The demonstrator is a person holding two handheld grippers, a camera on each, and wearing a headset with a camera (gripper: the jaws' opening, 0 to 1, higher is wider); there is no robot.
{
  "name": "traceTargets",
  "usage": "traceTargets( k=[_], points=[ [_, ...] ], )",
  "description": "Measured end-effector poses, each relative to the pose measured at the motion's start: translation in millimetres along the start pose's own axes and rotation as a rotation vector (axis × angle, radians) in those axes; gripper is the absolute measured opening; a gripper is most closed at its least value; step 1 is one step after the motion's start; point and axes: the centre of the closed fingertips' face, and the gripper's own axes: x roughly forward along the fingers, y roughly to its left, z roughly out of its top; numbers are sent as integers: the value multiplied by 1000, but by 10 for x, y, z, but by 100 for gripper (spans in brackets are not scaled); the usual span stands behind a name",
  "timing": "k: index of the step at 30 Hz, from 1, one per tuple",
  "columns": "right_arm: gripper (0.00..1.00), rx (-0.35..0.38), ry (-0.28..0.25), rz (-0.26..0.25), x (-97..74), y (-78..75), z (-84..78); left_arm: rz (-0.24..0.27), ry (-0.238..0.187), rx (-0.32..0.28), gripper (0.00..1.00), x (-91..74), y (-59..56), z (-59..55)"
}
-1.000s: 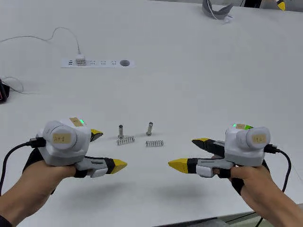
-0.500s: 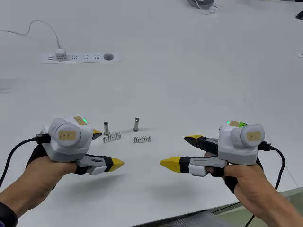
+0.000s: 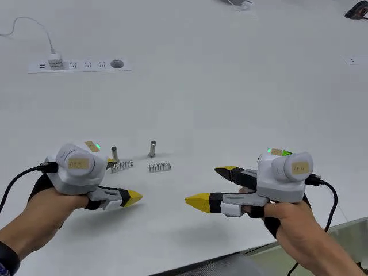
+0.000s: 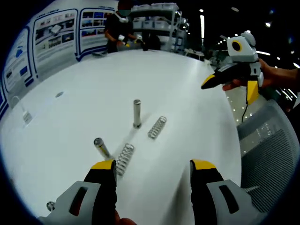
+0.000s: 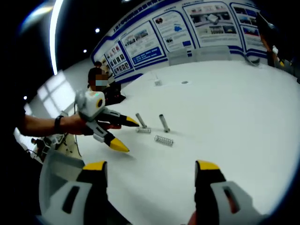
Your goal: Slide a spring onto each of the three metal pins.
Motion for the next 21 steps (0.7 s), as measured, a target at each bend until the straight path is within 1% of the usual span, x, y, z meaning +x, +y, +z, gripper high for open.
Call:
traceTargets(
  k=[6,13,15,18,19,21],
  points=[
    [78,12,-2,-8,-15,-37,-10,10,15,-15,64,84,40,-49],
    [77,18,-9,-8,-8,-55,16,28,32,-15,57,86,64,-115],
    [77,18,-8,-6,0,-53,20,36,29,-33,55,81,72,-117],
    [76,17,-8,-5,11,-49,23,59,18,-52,49,73,98,-111],
    [76,19,-8,-3,14,-46,23,67,9,-60,46,79,107,-99],
    [76,20,-7,-2,21,-47,19,81,5,-77,43,82,123,-85]
  ],
)
